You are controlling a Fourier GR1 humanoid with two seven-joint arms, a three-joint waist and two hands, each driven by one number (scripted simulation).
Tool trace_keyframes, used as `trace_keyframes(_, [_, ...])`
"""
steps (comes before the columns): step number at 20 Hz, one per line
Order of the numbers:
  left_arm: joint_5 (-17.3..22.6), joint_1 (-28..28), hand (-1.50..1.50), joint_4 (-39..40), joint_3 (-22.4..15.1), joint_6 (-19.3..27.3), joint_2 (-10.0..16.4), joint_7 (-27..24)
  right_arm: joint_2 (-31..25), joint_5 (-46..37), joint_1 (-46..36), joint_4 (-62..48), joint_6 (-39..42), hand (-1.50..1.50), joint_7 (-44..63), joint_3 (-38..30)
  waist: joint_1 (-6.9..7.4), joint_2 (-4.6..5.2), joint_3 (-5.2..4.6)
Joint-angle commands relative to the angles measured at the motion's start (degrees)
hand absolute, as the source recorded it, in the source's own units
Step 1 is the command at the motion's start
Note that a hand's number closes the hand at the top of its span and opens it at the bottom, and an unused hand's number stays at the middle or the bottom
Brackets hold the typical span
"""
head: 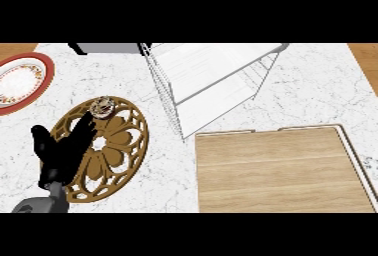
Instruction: Pick the tomato from the tray and place it in the tiered shelf
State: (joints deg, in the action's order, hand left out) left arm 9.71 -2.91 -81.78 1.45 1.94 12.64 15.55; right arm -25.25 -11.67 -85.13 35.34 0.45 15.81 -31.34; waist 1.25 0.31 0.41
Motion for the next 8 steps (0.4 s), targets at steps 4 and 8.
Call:
trace_keyframes(4, [-0.70,1.48,0.00,1.40,-1.60,0.34,-2.03,1.49,-9.27,3.88,3.51,-7.14,7.87,-1.50,-4.53,-3.97,0.44,0.47,-0.38])
trace_keyframes(8, [0.42,1.99,0.00,1.41,-0.44,-1.71,-0.40,1.96,-14.86,5.56,3.44,-10.06,13.79,-1.50,-5.04,-5.23,0.62,0.41,-0.37])
